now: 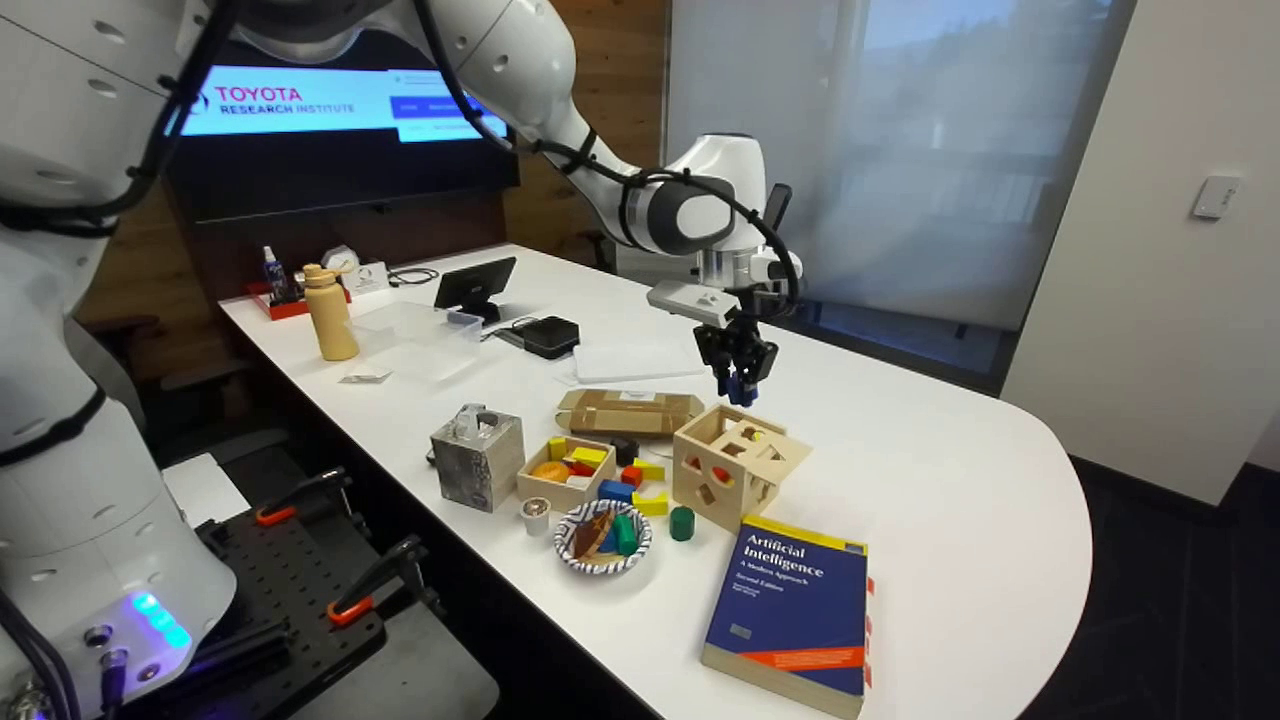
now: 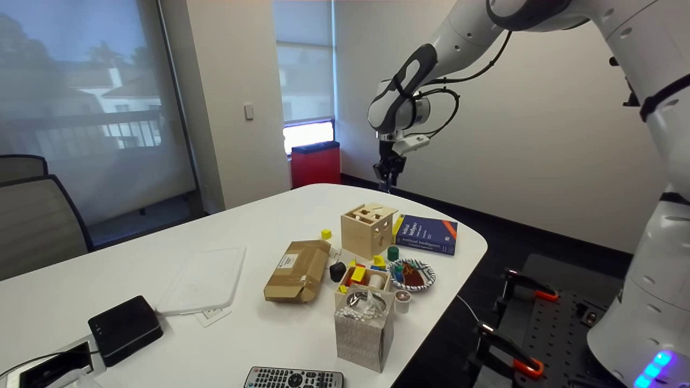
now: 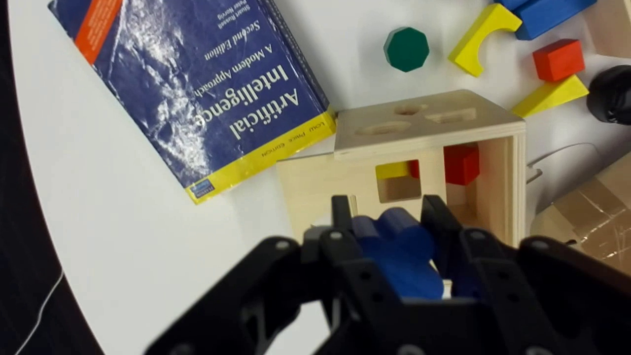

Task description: Place the blue cube in the wooden box through the lid cutting

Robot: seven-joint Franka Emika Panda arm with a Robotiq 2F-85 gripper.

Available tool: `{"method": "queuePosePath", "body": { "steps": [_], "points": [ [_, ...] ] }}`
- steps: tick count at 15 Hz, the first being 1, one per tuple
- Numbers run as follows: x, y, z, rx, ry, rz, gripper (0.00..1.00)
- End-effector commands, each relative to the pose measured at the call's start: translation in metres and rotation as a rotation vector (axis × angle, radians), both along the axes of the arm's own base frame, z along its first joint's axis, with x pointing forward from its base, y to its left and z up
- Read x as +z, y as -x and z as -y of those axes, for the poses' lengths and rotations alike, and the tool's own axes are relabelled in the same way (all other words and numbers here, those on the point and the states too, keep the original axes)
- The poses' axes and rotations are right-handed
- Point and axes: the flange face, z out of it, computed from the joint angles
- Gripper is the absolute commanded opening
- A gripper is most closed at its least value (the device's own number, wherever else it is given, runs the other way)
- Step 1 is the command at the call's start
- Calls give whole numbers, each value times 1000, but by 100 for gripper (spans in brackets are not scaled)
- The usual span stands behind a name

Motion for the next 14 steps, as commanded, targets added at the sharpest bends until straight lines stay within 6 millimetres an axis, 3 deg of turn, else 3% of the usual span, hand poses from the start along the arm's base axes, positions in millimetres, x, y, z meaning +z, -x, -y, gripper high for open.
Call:
{"method": "queuePosePath", "body": {
  "steps": [1,7,14],
  "points": [
    [1,-26,-1,66,-3,-9,15],
    [-37,-76,0,144,-15,-33,15],
    [-69,-101,7,182,-49,-99,15]
  ]
}}
